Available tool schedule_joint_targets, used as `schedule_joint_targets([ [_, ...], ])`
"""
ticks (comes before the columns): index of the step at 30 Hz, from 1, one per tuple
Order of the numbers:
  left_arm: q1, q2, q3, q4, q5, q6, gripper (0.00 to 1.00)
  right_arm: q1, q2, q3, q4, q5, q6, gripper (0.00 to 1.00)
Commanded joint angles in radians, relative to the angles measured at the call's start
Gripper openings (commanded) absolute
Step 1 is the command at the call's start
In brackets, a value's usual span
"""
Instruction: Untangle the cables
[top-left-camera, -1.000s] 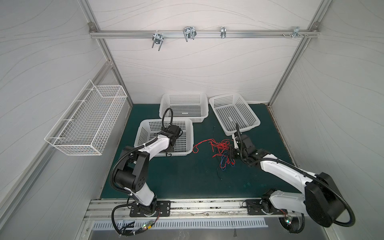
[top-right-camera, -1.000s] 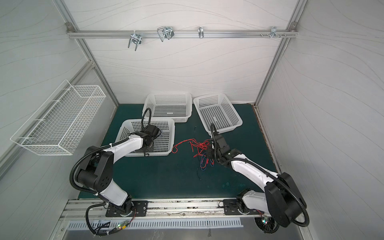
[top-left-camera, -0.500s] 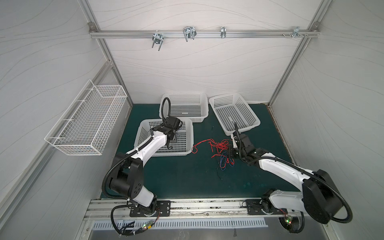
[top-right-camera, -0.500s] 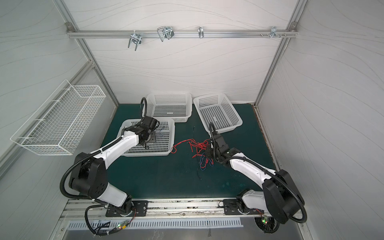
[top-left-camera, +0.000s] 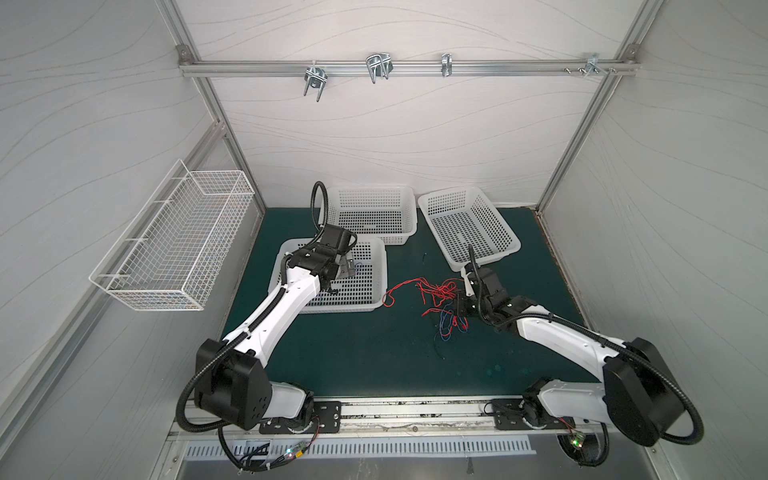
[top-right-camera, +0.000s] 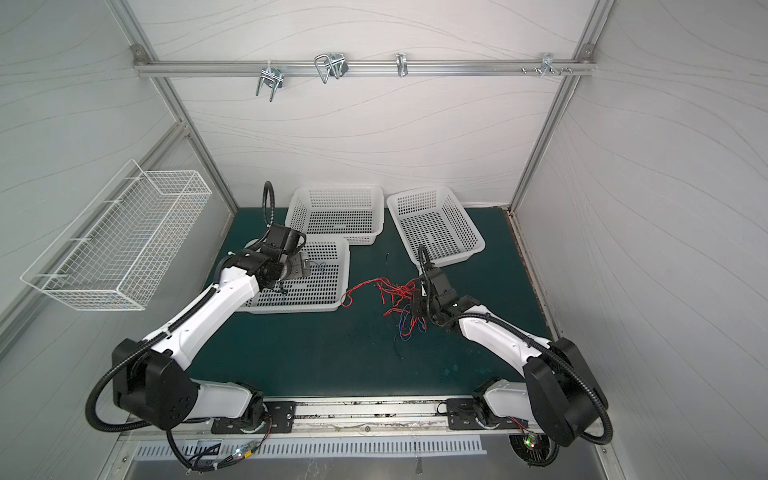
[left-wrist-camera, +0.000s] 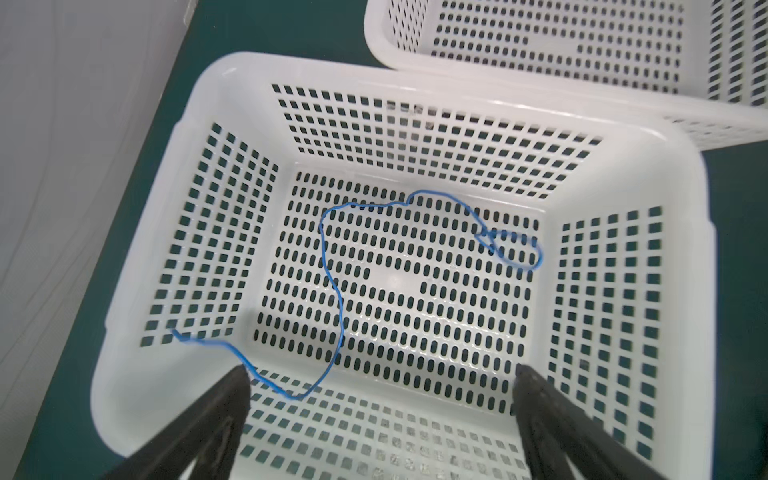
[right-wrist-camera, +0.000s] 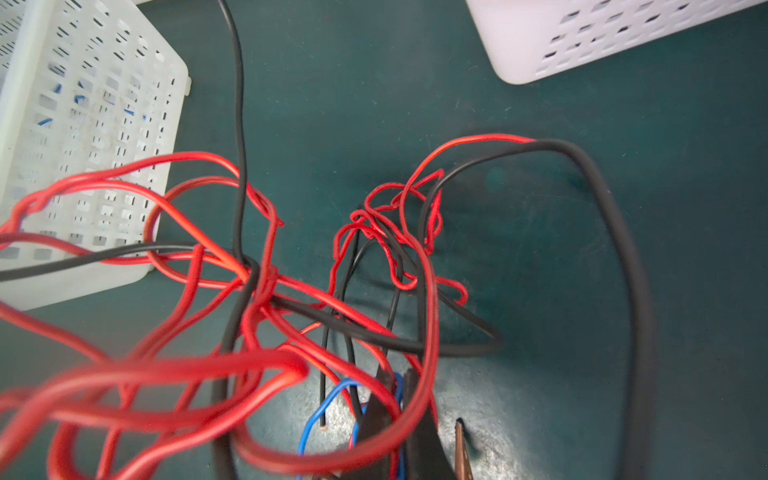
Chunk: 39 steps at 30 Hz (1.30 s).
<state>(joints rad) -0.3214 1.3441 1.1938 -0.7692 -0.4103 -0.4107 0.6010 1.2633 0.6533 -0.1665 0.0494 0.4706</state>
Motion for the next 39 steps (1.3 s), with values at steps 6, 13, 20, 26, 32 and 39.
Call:
schedule_joint_targets([
  [6, 0.004, -0.133, 0.044, -0.041, 0.070, 0.028, 0.99, 0.009, -0.001, 0.019, 0.001, -0.038, -0.010, 0.00],
  [13, -0.033, -0.263, -0.107, 0.167, 0.313, 0.041, 0.99, 0.008, 0.001, 0.063, -0.035, -0.109, 0.006, 0.08],
  [20, -0.232, -0.285, -0.200, 0.321, 0.310, 0.072, 0.99, 0.004, -0.008, 0.122, -0.094, -0.147, 0.003, 0.34],
  [26, -0.377, -0.262, -0.262, 0.428, 0.311, 0.066, 0.96, 0.003, -0.004, 0.124, -0.114, -0.129, 0.020, 0.40],
  [32, -0.544, -0.191, -0.281, 0.508, 0.208, 0.069, 0.95, 0.003, 0.039, 0.113, -0.079, -0.132, 0.058, 0.33],
  [39, -0.659, -0.049, -0.279, 0.558, 0.137, -0.006, 0.92, 0.003, 0.062, 0.103, -0.022, -0.103, 0.094, 0.04],
])
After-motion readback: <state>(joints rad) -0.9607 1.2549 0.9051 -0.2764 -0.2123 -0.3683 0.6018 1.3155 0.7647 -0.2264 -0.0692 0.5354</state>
